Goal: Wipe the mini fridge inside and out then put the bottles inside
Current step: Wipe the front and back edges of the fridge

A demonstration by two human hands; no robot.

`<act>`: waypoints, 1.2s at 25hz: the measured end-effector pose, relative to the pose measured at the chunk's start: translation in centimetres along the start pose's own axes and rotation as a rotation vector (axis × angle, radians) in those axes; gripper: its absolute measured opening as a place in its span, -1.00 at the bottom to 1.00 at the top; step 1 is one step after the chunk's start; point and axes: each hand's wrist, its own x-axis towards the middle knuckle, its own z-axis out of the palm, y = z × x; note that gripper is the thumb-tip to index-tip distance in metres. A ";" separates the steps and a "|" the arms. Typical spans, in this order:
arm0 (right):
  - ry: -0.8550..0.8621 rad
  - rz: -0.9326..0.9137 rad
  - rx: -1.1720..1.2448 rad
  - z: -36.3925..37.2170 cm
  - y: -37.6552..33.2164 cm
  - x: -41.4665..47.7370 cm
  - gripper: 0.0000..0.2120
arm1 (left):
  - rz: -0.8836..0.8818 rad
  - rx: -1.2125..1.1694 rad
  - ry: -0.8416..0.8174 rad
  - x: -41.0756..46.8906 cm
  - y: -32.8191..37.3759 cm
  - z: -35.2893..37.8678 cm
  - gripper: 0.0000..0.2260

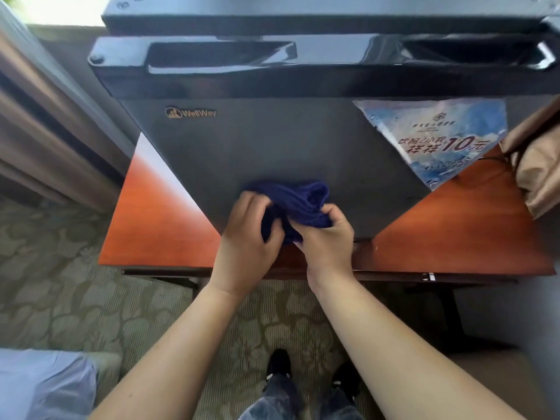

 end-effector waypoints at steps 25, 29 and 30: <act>-0.277 0.030 -0.383 -2.9 -1.4 -2.2 -0.72 | -0.803 -0.489 -0.268 0.5 2.6 -2.9 -0.79; -0.283 -0.025 -0.339 0.1 -1.4 -2.4 -0.64 | -0.904 -0.826 0.069 0.0 2.3 -6.1 -0.70; -0.276 -0.023 -0.294 0.6 -1.6 -2.7 -0.67 | -0.881 -0.900 0.100 -0.6 2.3 -6.8 -0.70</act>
